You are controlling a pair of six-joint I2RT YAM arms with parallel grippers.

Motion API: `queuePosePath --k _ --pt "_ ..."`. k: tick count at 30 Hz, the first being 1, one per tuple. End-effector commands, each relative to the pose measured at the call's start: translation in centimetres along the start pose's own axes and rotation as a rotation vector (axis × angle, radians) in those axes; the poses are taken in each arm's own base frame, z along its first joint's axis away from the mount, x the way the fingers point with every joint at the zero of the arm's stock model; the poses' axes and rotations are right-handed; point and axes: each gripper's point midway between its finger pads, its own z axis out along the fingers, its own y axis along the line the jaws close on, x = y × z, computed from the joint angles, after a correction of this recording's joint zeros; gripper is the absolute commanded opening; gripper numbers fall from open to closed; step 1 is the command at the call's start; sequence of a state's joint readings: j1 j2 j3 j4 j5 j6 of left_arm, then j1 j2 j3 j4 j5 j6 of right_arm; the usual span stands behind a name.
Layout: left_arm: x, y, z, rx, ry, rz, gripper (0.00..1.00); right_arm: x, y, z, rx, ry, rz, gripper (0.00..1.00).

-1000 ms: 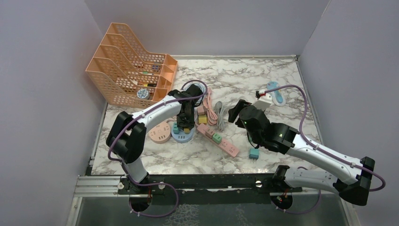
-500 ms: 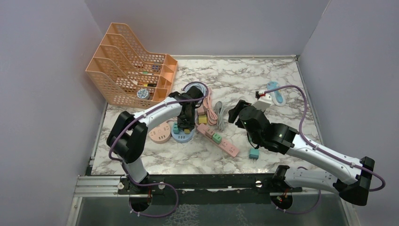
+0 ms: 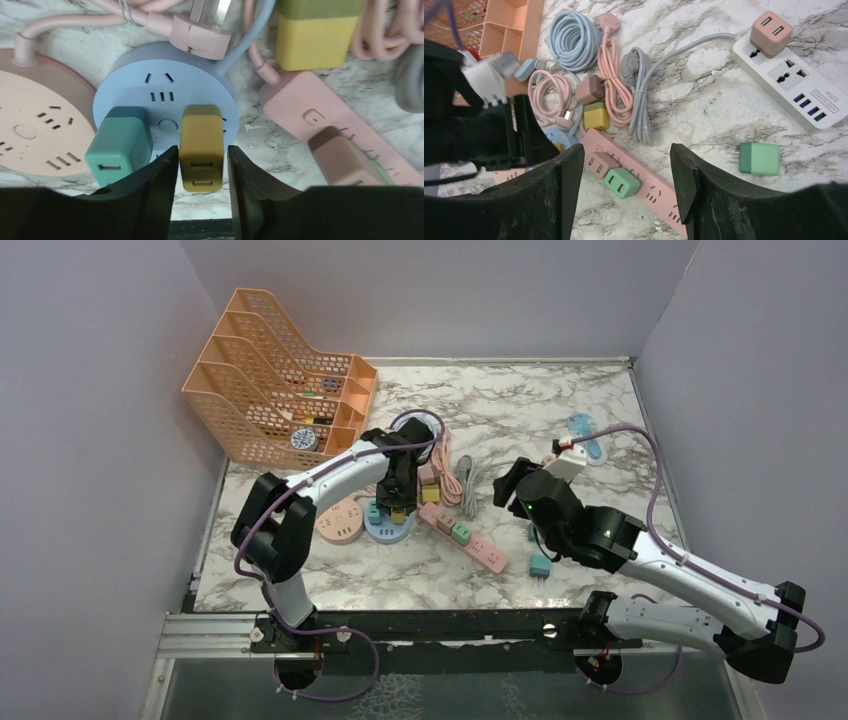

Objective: Insert the plug

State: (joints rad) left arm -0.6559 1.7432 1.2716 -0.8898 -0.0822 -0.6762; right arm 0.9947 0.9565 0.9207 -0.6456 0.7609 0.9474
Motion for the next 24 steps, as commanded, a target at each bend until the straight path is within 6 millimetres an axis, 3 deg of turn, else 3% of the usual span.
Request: queuePosePath --k 1,5,15,20,24 --pt "-3.4 -2.0 -5.5 0.087 -0.121 -0.024 0.46 1.4 -1.7 -0.7 0.008 0.043 -0.011 0.64" --pt "-4.7 -2.7 -9.3 0.150 -0.198 -0.046 0.51 2.1 -2.5 -1.0 0.002 0.067 -0.036 0.64" --pt "-7.4 -2.7 -15.0 0.300 -0.519 0.049 0.52 5.6 -5.8 -0.7 0.143 0.187 -0.155 0.66" --pt "-6.8 -2.7 -17.2 0.397 -0.640 0.123 0.54 7.4 -6.8 0.0 0.247 0.295 -0.198 0.72" --pt "-5.7 -1.8 -18.3 0.451 -0.734 0.121 0.61 8.8 -9.4 1.3 0.349 0.416 -0.186 0.75"
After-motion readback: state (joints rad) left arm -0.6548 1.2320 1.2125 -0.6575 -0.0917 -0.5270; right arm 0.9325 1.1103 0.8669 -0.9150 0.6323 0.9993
